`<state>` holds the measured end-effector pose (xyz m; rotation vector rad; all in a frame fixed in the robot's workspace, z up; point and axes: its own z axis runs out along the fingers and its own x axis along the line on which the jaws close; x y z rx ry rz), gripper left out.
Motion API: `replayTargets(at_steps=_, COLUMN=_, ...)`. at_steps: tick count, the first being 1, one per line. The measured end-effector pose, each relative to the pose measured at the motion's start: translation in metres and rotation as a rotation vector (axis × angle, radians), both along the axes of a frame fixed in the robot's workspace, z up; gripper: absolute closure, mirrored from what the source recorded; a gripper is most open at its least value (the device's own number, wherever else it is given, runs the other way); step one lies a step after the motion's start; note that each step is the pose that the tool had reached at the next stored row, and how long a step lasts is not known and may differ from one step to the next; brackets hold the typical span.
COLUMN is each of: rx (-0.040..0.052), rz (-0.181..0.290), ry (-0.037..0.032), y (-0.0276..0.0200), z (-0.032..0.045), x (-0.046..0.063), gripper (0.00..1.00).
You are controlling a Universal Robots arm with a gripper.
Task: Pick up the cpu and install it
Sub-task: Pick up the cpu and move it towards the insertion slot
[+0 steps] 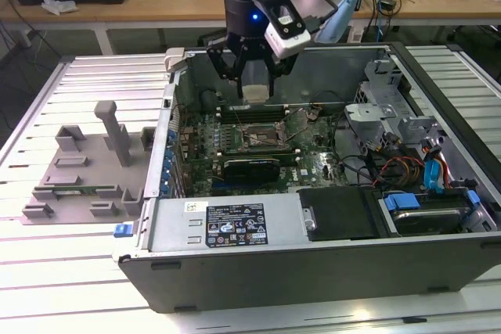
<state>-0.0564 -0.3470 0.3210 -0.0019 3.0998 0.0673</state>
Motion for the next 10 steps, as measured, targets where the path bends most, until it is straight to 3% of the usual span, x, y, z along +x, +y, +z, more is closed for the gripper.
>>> replayTargets(at_steps=10, rx=-0.0002, rz=-0.001, ry=0.0001, y=0.0097, z=-0.0241, x=0.005, gripper=0.46)
